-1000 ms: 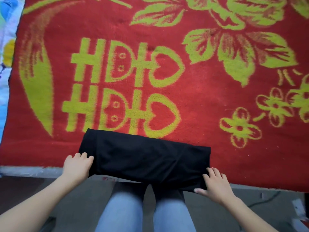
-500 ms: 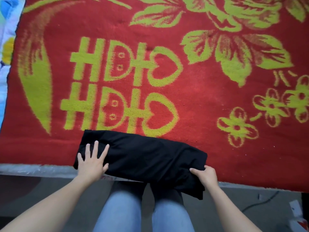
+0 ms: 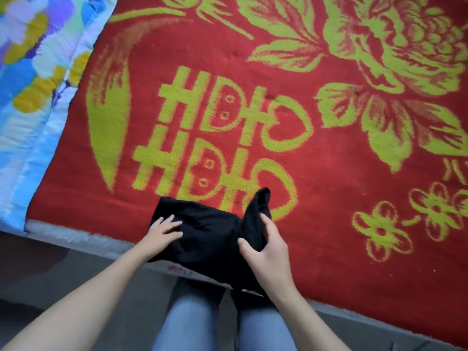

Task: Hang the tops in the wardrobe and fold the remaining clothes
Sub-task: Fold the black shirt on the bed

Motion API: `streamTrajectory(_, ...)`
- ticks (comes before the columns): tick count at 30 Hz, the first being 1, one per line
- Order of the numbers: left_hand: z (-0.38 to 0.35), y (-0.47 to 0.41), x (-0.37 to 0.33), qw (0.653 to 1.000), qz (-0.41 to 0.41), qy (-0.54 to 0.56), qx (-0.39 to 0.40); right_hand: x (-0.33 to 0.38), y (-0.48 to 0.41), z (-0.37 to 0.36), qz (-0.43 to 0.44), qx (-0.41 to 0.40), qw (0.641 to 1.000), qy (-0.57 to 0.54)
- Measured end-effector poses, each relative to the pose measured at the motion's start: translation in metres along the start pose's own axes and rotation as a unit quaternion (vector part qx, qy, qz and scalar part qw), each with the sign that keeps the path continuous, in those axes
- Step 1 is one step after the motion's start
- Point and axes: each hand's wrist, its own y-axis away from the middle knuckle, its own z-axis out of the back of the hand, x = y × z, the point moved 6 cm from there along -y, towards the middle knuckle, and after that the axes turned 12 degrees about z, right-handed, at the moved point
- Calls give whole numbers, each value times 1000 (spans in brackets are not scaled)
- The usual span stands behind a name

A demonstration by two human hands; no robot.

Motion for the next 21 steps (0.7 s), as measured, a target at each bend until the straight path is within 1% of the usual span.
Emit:
streamTrajectory(1,11,4,1,989,18,147,27,17,-5,-28,37,38,998,34)
streamTrajectory(2,21,8,2,962,33,266,46,29,-10,-55,67,75,993,68)
streamTrajectory(3,29,11,3,937,40,341,60,36,-12,-79,89,115,984,102)
streamTrajectory(5,45,11,19,908,50,411,58,43,-10,-132,108,204,964,130)
streamTrajectory(7,54,13,32,899,47,433,32,30,-4,-166,104,272,942,168)
streamTrajectory(8,56,12,39,902,44,430,9,19,-1,-174,103,288,930,203)
streamTrajectory(9,60,11,46,914,32,404,-26,9,2,-176,105,289,918,251)
streamTrajectory(10,63,13,51,936,11,343,-74,0,4,-171,119,265,907,306)
streamTrajectory(11,64,16,53,962,-17,239,-131,-4,6,-163,135,236,897,348)
streamTrajectory(12,66,19,53,974,-53,96,-200,-8,10,-161,145,230,889,368)
streamTrajectory(13,61,26,47,956,-114,-54,-265,-16,17,-159,152,226,881,388)
streamTrajectory(14,48,34,35,917,-192,-189,-294,-25,24,-157,158,235,868,407)
streamTrajectory(15,29,38,28,874,-257,-302,-282,-36,30,-159,160,260,849,431)
streamTrajectory(16,9,40,26,831,-312,-380,-259,-47,34,-161,149,286,836,444)
streamTrajectory(17,-7,40,25,803,-344,-430,-227,-56,36,-161,133,307,827,452)
streamTrajectory(18,-16,37,26,791,-353,-459,-197,-63,37,-163,121,316,820,461)
streamTrajectory(19,-20,33,26,789,-344,-475,-184,-67,36,-165,119,317,813,473)
streamTrajectory(21,-20,26,25,780,-342,-488,-190,-69,32,-170,126,323,800,490)
